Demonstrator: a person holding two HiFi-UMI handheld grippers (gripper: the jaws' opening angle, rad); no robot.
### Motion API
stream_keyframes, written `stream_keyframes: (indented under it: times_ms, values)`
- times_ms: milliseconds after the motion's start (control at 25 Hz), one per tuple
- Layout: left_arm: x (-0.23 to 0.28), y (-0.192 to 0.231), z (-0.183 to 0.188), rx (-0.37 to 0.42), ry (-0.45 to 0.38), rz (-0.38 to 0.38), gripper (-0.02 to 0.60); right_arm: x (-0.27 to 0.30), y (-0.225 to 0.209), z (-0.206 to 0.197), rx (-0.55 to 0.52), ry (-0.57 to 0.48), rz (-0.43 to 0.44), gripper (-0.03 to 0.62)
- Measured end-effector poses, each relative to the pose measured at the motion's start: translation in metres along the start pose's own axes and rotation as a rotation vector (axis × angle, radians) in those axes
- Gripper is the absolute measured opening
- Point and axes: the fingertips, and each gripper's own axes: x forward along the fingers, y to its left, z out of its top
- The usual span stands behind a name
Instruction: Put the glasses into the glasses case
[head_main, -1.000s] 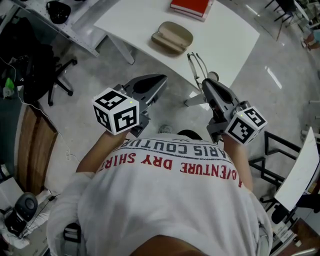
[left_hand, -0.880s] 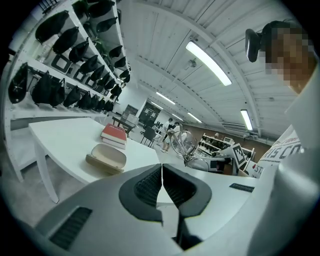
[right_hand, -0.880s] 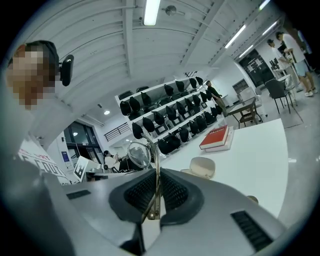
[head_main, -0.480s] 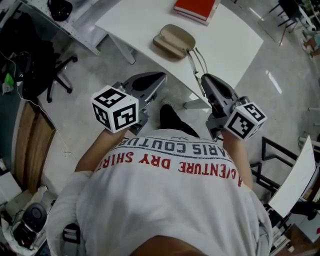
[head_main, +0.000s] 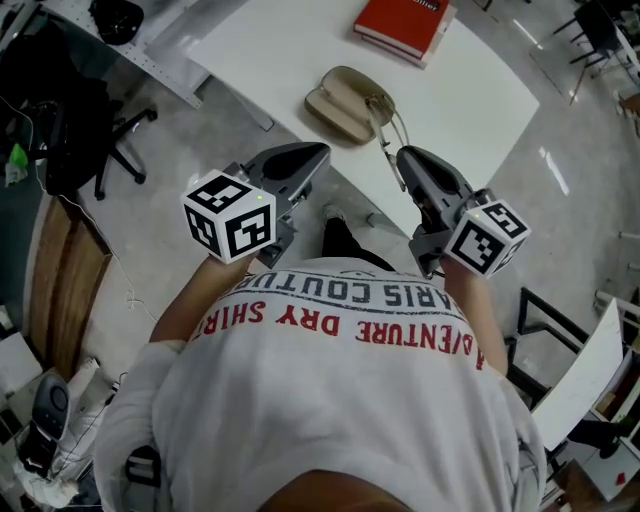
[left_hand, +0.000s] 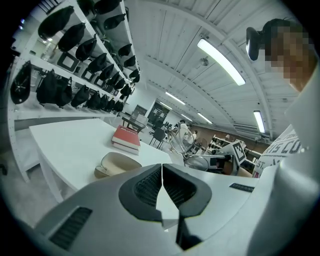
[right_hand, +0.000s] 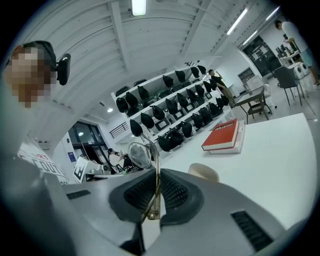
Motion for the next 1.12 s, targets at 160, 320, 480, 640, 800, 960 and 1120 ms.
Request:
stream_keyframes:
  times_ms: [160,320,480,640,800,960,1120]
  values:
    - [0.012,0.013,0.005,-0.015,0.004,0.014,0.029,0.015,-0.016,0.011,-0.021,0.020,0.003,0.035]
    - [0.020,0.025,0.007,-0.030,0.009,0.027,0.029,0.031,-0.028,0.019,-0.034,0.034,0.006,0.035]
    - [0.026,0.038,0.008,-0.044,0.015,0.037,0.029,0.051,-0.038,0.021,-0.030,0.045,0.007,0.035]
    - [0.029,0.049,0.009,-0.060,0.018,0.050,0.029,0.069,-0.047,0.021,-0.030,0.072,0.006,0.035]
    - [0.030,0.059,0.009,-0.074,0.024,0.061,0.029,0.086,-0.056,0.017,-0.041,0.106,0.007,0.035]
    - [0.032,0.068,0.007,-0.081,0.030,0.072,0.029,0.100,-0.068,0.007,-0.077,0.150,-0.010,0.035]
    - [0.032,0.078,0.008,-0.086,0.034,0.086,0.029,0.115,-0.078,-0.004,-0.107,0.203,-0.021,0.036]
